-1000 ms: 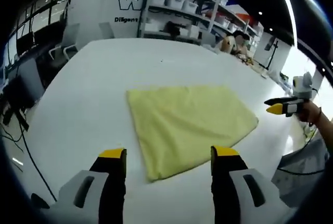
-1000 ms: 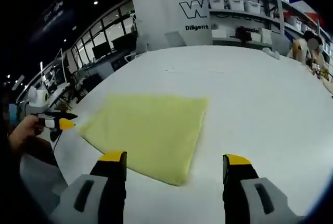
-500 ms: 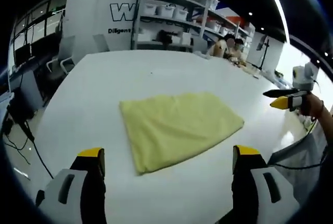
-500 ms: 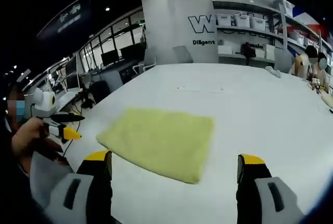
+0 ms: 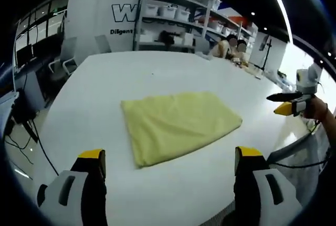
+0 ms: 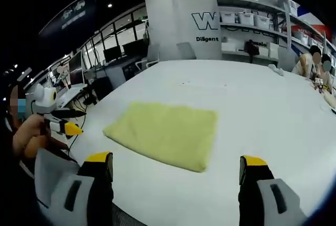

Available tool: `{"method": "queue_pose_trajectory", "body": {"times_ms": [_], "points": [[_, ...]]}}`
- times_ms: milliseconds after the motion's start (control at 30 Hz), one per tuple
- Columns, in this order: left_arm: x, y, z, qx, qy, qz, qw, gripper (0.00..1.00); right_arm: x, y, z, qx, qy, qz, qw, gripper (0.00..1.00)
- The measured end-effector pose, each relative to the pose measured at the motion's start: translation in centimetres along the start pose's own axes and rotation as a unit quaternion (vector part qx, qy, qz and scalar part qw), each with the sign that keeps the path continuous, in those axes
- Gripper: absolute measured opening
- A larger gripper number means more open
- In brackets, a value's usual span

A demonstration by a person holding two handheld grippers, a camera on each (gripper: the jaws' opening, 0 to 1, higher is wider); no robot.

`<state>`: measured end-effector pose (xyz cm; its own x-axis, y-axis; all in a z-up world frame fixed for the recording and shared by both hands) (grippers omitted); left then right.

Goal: Fold the garment on the visible template until the final outline fits inside the template.

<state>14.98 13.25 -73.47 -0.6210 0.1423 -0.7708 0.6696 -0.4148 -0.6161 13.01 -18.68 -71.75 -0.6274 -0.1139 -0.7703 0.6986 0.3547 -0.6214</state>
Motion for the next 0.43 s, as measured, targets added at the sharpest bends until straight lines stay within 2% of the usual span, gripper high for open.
{"method": "queue_pose_trajectory", "body": {"times_ms": [67, 233, 433], "points": [[-0.15, 0.03, 0.10, 0.001, 0.001, 0.003, 1.0000, 0.99, 0.01, 0.00, -0.07, 0.000, 0.000, -0.004, 1.0000, 0.99], [0.23, 0.32, -0.06, -0.004, 0.001, -0.011, 0.9999, 0.99, -0.16, 0.03, -0.26, -0.005, 0.008, 0.000, 1.0000, 0.99], [0.02, 0.34, -0.25, -0.004, -0.001, -0.009, 1.0000, 0.99, 0.17, 0.31, -0.23, -0.005, 0.007, -0.014, 0.9999, 0.99]]}}
Point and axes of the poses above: the point that each gripper's makers call its tool centre point, and the gripper's own axes: y roughly forward along the fingers, z roughly to its right, x roughly out of its underside, the point moved 4 cm from there along -y, roughly backward along the fingers, and after that the axes turned 4 degrees about -z, right-handed, at the moved point
